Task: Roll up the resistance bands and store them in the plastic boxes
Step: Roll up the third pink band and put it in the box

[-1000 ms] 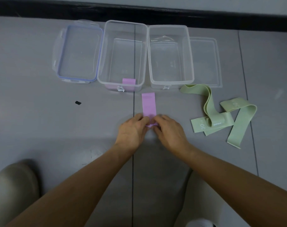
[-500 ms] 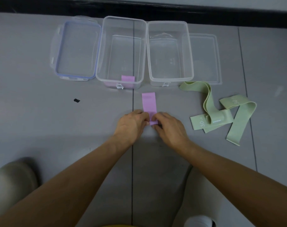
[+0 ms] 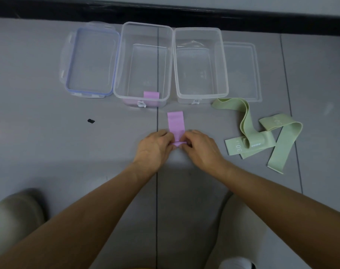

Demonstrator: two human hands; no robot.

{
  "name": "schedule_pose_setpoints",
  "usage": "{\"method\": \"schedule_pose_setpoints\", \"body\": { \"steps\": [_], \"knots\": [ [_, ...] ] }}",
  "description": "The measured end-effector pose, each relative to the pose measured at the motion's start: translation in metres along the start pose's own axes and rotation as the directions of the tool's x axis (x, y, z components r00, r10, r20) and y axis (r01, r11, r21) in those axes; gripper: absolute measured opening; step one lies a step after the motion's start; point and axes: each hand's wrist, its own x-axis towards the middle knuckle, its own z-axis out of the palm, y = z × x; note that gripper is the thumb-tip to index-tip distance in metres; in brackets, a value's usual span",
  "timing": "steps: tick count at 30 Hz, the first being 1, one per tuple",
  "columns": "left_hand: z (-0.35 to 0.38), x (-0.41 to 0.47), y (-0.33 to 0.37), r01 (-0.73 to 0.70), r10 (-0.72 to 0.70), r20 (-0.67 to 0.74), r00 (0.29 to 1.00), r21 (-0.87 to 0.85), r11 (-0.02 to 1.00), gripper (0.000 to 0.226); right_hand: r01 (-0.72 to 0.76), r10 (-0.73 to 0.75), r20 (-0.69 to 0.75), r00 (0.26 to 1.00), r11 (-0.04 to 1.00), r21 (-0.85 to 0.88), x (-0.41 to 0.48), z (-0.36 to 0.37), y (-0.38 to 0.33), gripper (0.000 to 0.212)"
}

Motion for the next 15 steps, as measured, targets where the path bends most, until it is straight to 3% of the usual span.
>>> {"method": "schedule_pose_setpoints", "body": {
  "steps": [8, 15],
  "knots": [
    [-0.003, 0.012, -0.001, 0.07, -0.069, 0.075, 0.995, -0.011, 0.997, 0.021, 0.049, -0.051, -0.02, 0.999, 0.996, -0.072, 0.002, -0.001, -0.003, 0.013],
    [-0.003, 0.012, 0.004, 0.102, -0.101, 0.016, 0.995, -0.022, 0.995, 0.013, 0.11, -0.112, -0.001, 0.994, 0.977, -0.184, 0.007, -0.006, -0.003, 0.02]
  ]
}}
